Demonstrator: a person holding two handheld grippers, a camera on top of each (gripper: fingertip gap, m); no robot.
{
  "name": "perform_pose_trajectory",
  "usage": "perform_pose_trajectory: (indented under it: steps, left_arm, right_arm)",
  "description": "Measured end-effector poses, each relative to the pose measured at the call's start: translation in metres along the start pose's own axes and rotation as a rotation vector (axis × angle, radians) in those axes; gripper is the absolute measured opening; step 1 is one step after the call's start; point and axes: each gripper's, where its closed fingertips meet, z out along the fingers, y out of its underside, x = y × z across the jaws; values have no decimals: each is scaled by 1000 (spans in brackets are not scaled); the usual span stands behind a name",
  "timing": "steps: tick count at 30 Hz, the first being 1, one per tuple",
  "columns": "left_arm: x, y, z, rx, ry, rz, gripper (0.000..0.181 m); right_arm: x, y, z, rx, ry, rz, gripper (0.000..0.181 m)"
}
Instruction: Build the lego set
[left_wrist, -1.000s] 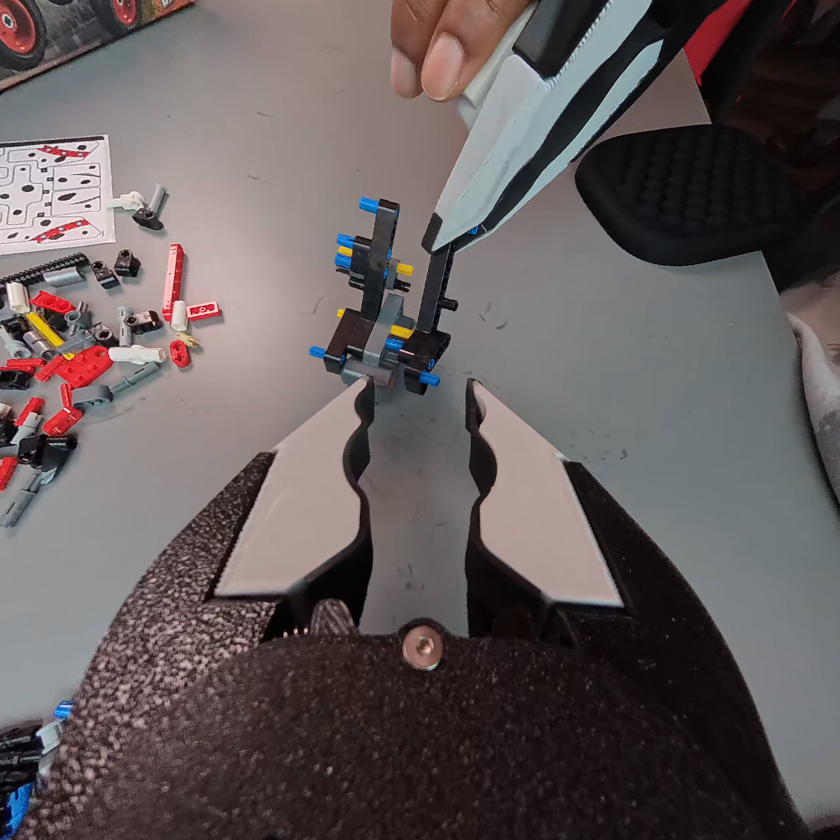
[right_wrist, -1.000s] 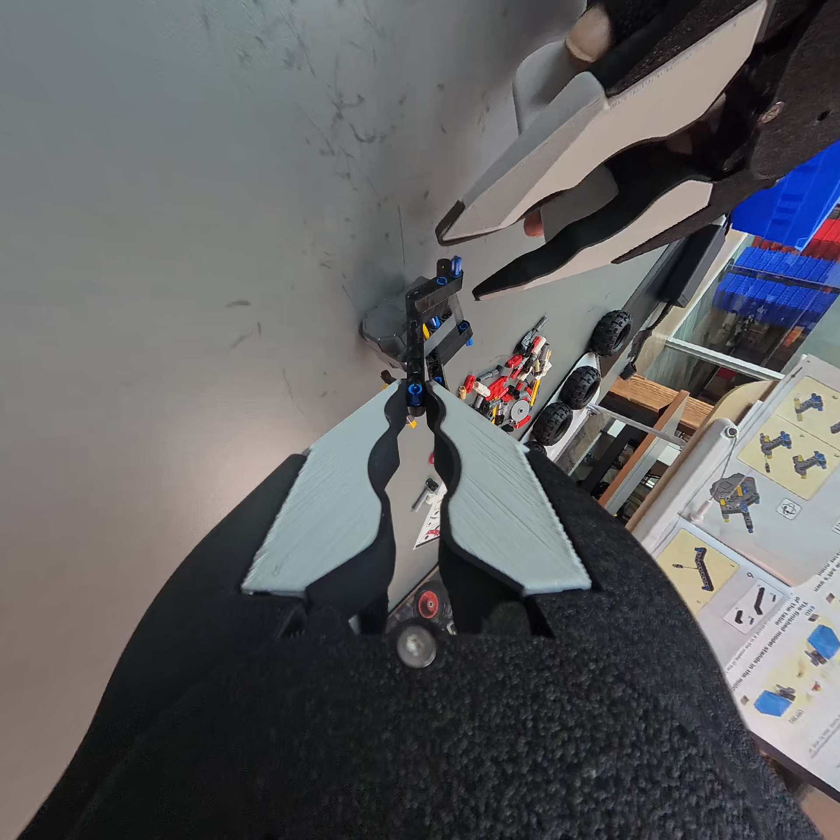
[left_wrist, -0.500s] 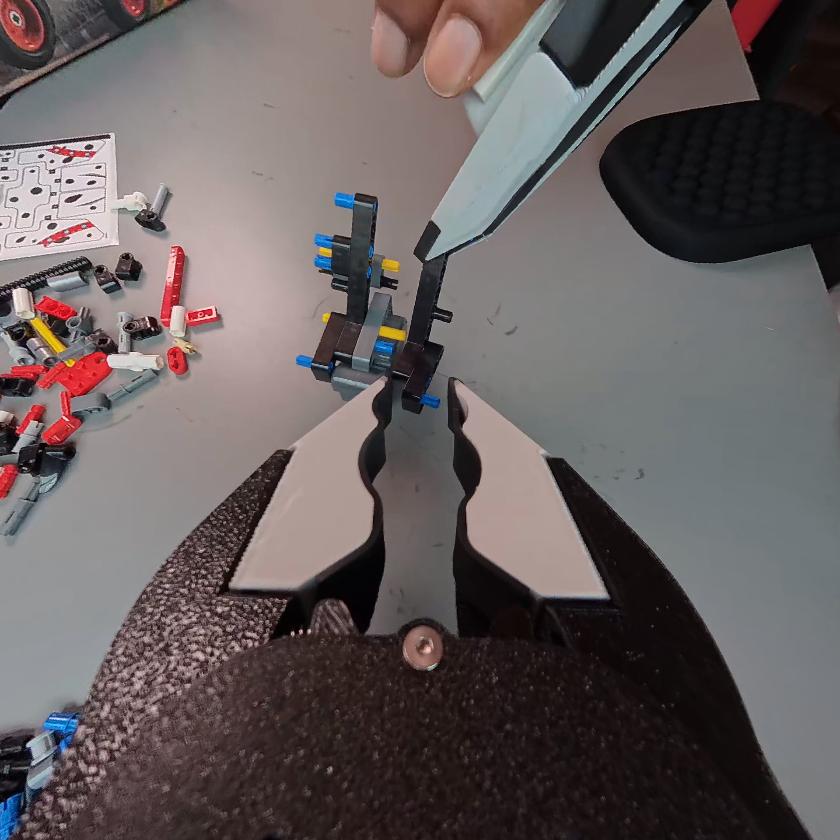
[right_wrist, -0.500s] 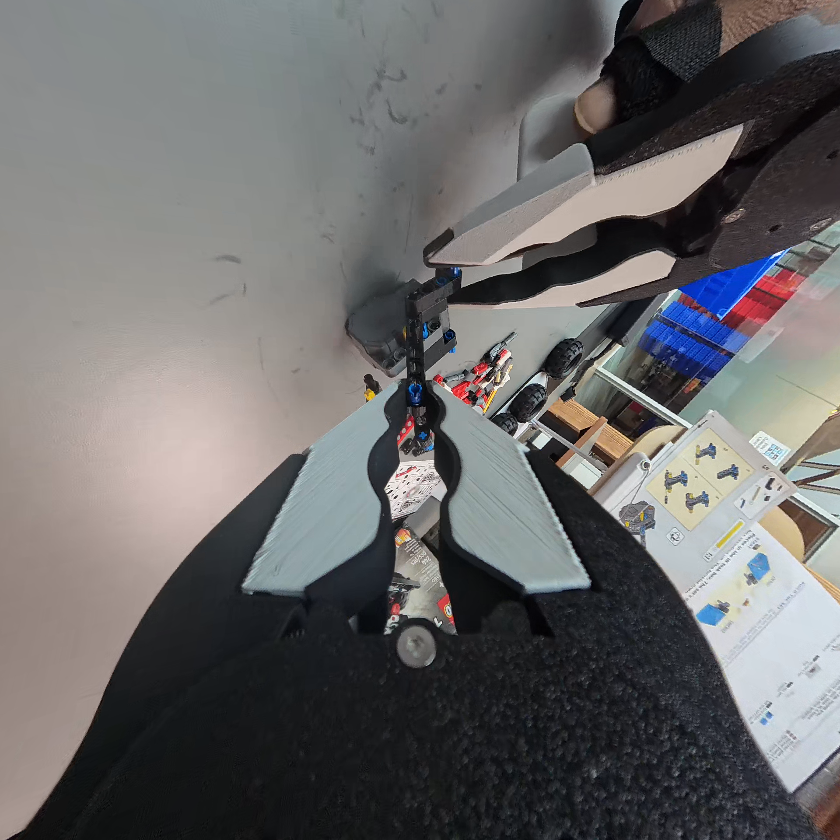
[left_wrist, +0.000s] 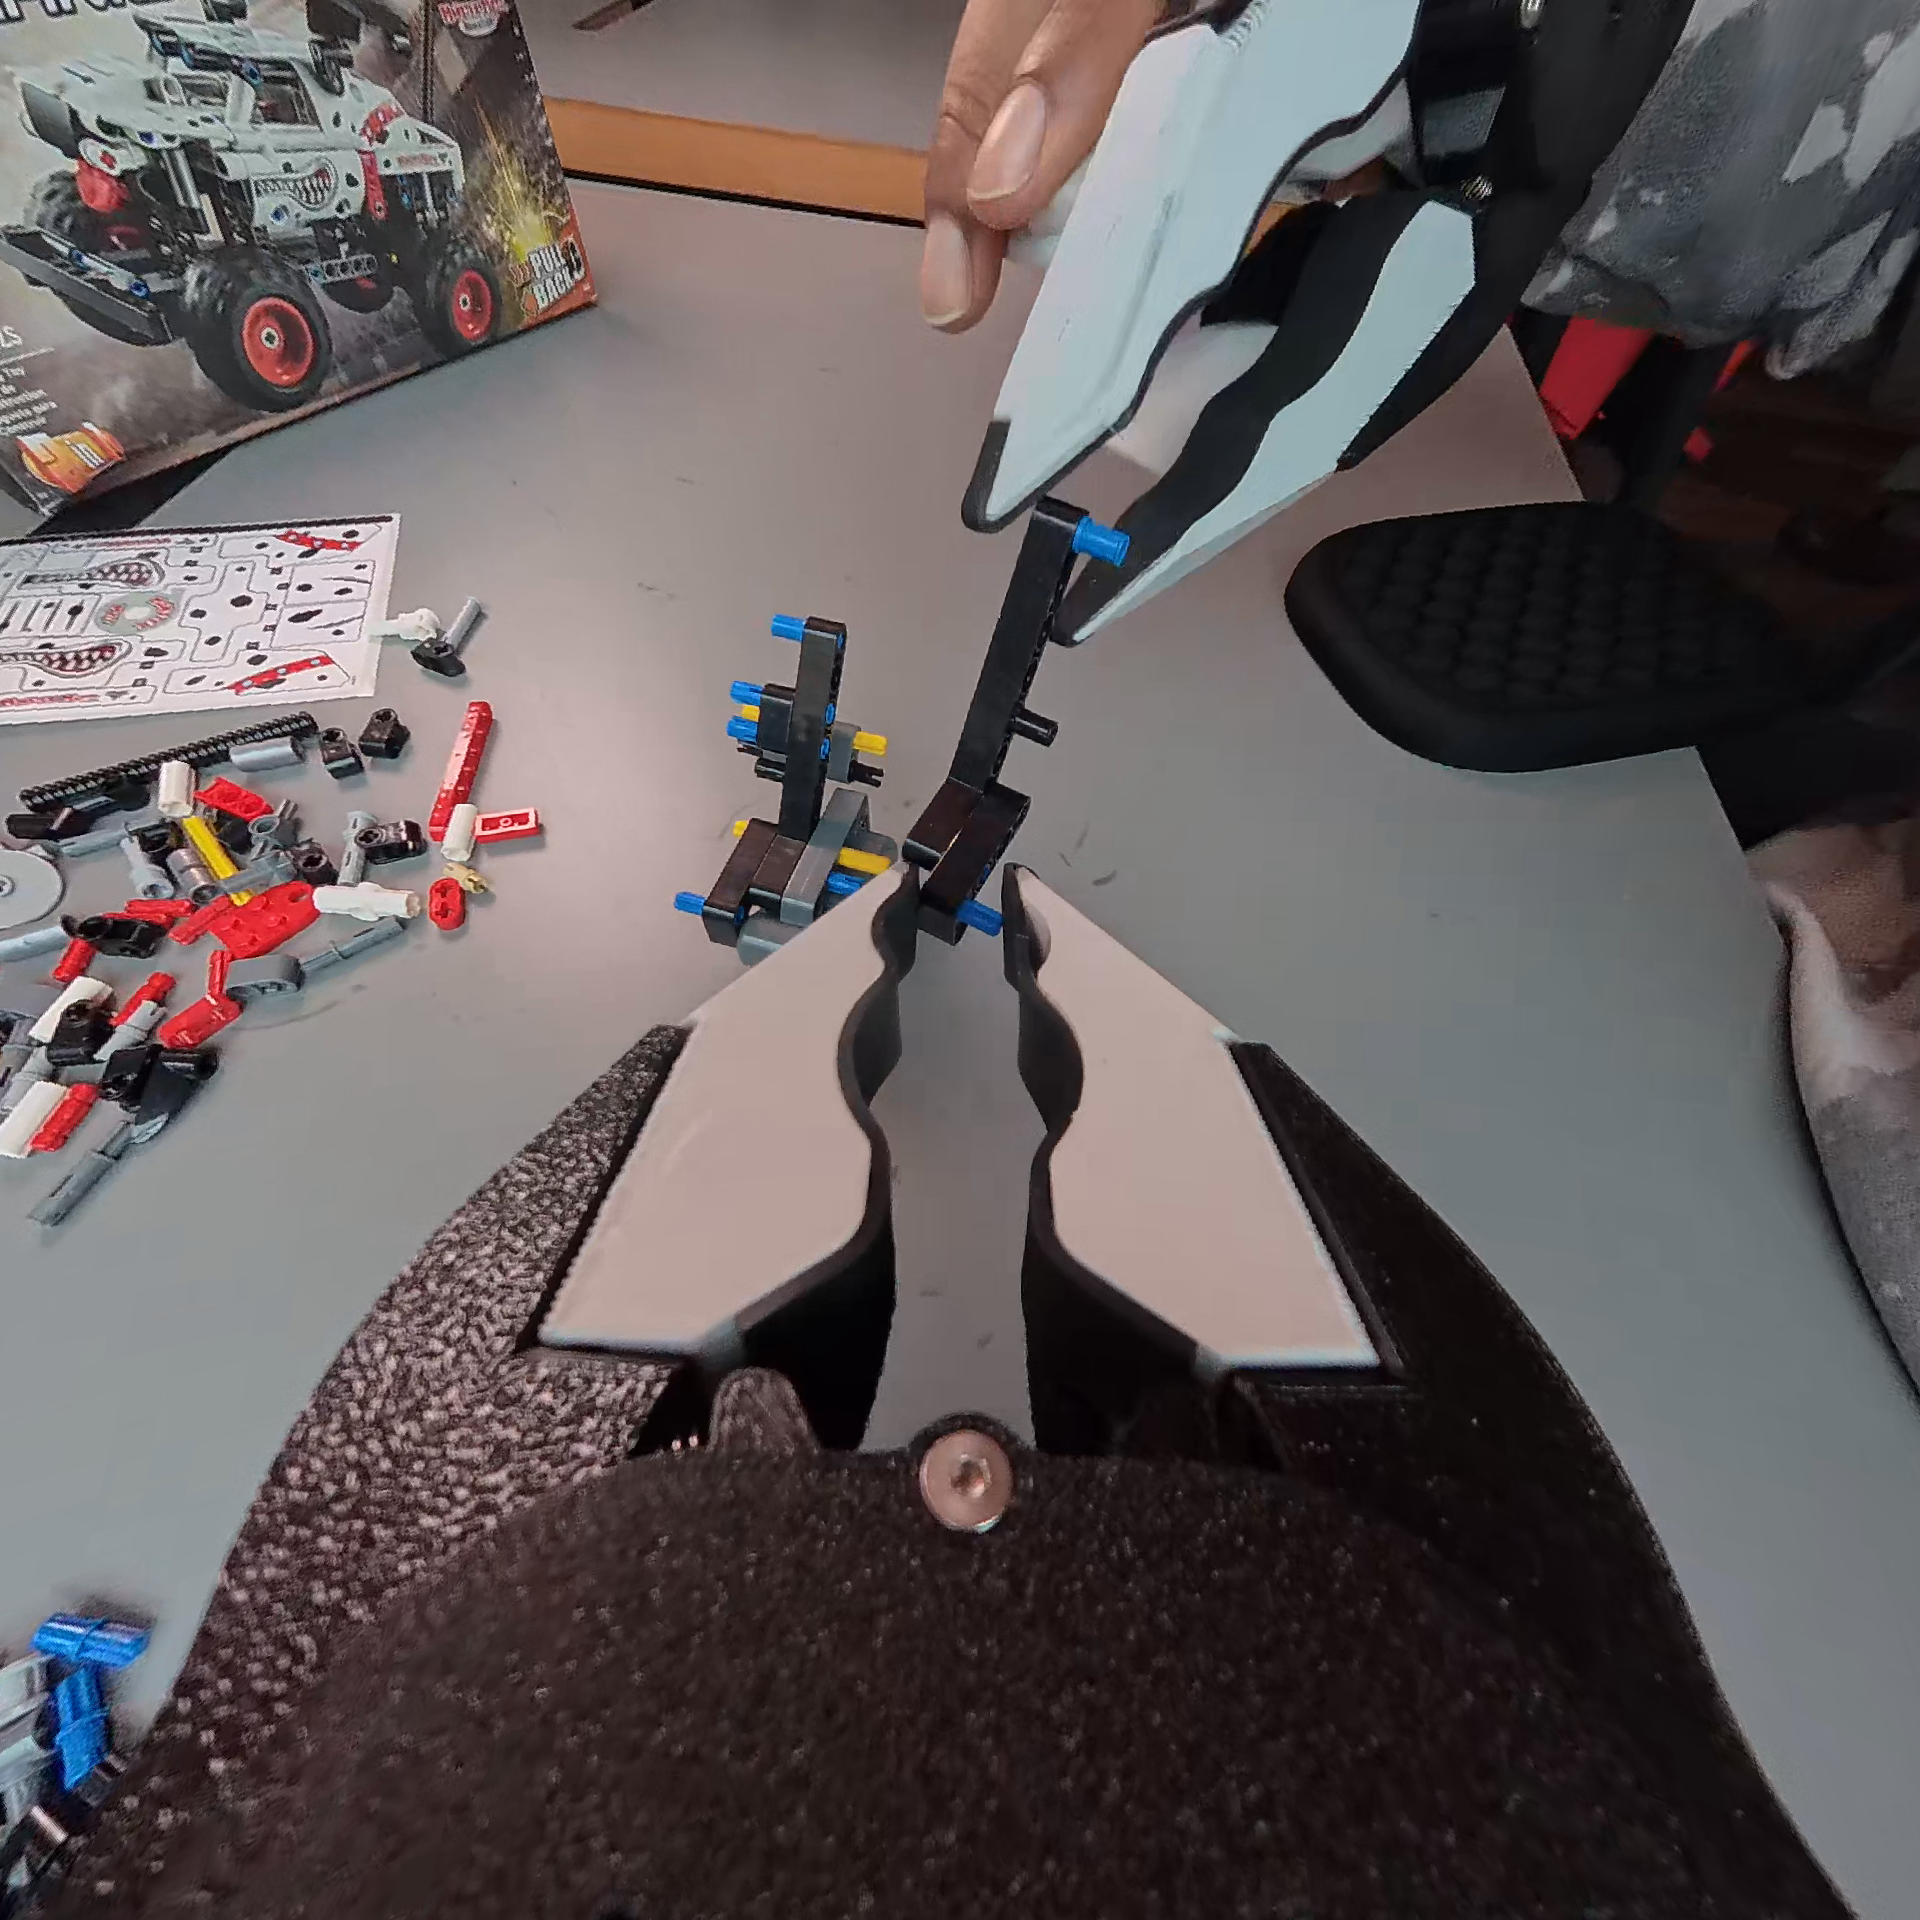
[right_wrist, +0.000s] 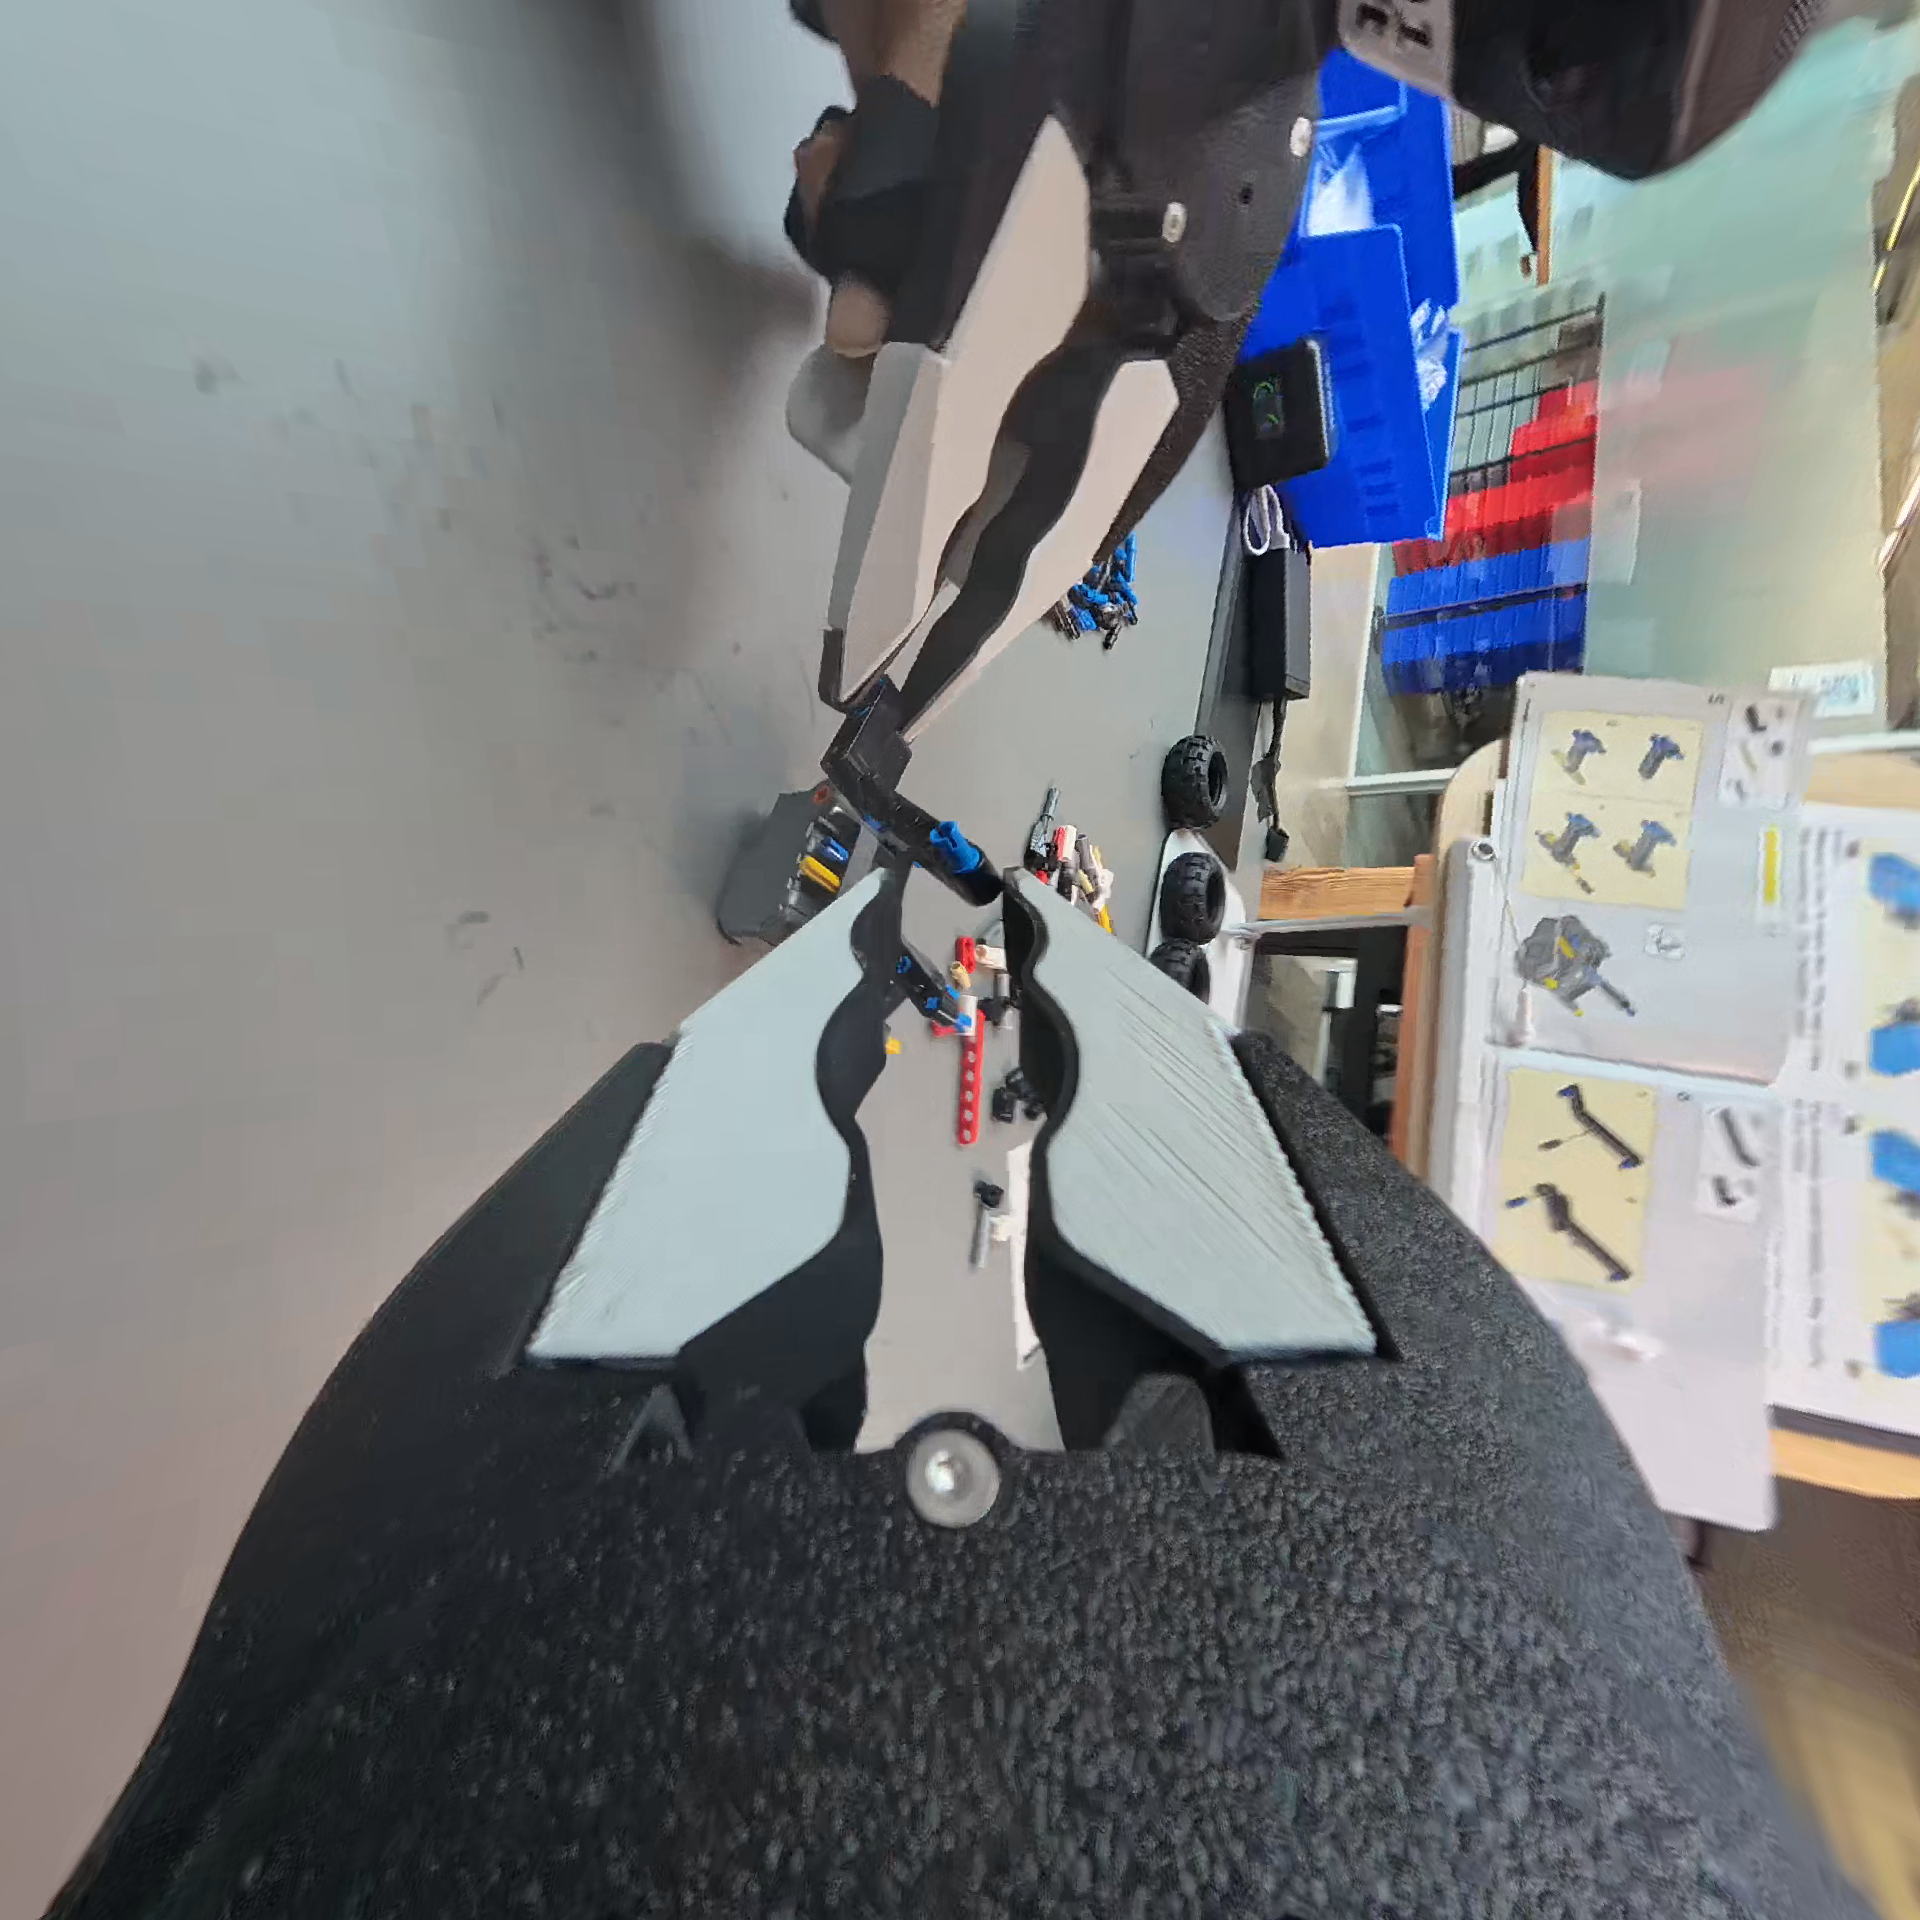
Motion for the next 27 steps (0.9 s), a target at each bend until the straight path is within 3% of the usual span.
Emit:
perform_pose_trajectory:
  steps: [1,6,10,16,27]
  left_arm:
    - [0,-2,-1,10,-2,5,15]
    - [-2,-8,-4,54,-23,24,15]
    - [-2,-8,-1,59,-38,38,15]
    - [-4,-8,-1,59,-57,52,15]
    - [-9,5,3,3,-70,35,16]
  right_arm:
    - [0,0,-3,26,0,95,25]
    - [8,-2,-11,218,30,615,37]
    - [14,-7,-8,341,61,831,28]
    - [11,-11,1,384,8,891,17]
    - [5,-5,12,335,-88,856,16]
